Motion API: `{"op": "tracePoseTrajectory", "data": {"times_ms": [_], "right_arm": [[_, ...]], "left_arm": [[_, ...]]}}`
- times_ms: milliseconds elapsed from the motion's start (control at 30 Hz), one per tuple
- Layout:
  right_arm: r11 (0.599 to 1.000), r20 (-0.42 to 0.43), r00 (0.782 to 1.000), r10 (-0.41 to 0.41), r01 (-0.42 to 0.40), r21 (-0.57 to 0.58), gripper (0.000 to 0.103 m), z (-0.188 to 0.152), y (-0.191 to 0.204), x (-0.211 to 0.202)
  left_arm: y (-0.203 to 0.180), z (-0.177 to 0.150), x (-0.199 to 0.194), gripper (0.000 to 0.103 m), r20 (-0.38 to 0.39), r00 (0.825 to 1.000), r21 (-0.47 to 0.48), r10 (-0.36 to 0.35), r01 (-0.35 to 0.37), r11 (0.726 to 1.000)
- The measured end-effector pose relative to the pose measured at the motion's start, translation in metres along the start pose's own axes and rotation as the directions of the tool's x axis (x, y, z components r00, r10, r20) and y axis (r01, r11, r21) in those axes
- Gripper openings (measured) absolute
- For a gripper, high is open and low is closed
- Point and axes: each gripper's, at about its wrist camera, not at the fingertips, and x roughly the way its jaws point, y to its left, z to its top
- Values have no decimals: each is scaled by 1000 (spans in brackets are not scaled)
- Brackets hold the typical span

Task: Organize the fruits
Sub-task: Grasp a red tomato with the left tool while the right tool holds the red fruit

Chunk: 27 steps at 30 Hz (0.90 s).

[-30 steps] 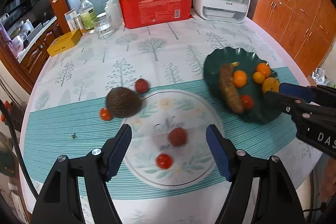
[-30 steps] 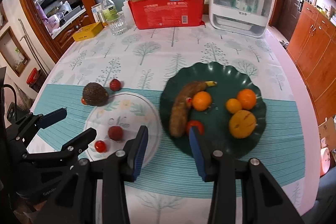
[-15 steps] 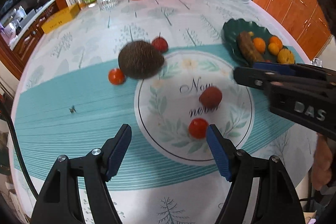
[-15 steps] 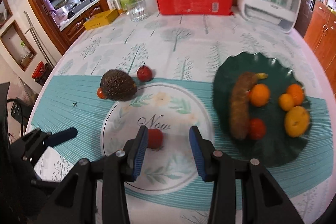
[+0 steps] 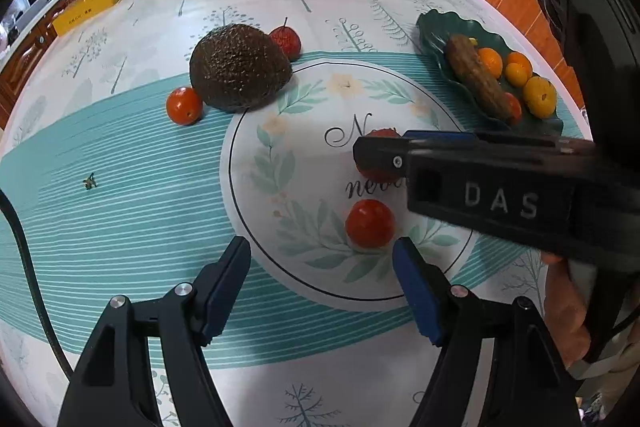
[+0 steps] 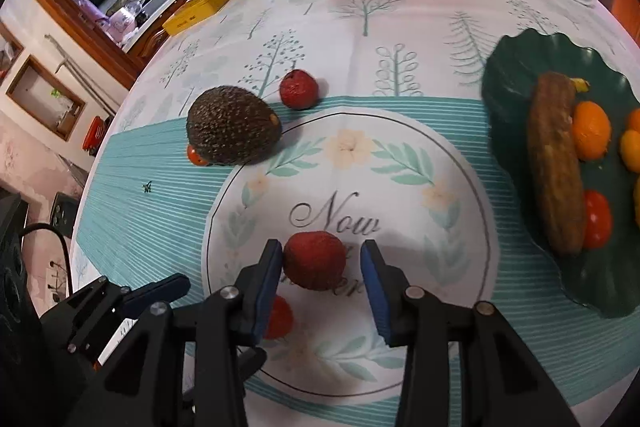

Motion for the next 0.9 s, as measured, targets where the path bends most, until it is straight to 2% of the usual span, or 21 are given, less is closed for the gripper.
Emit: {"op": "tracePoseTrajectory", "data": {"times_ms": [133, 433, 567, 667, 767, 900], "right_arm": [[1000, 9, 1000, -13, 13, -24, 33, -2, 4, 0], [999, 44, 998, -49, 49, 14, 32, -11, -9, -22], [996, 62, 995, -77, 74, 40, 32, -16, -18, -35], [994, 73, 994, -85, 80, 73, 32, -21, -27, -44], [992, 78, 993, -91, 83, 96, 32, -26, -34, -51], [990, 82, 992, -97, 87, 115, 32, -34, -41, -60]], "left_arm": [[3, 3, 2, 72, -5, 1000, -17, -14, 14, 1000], [-8, 6, 8, 72, -15, 1000, 17, -24, 24, 1000], [-13, 9, 10, 69, -22, 999, 29, -26, 27, 999], [-18, 10, 12, 64, -29, 999, 37, -27, 28, 999], [-23, 11, 16, 47, -49, 998, 51, -34, 37, 998], [-35, 12, 19, 36, -59, 998, 86, -25, 30, 996]]}}
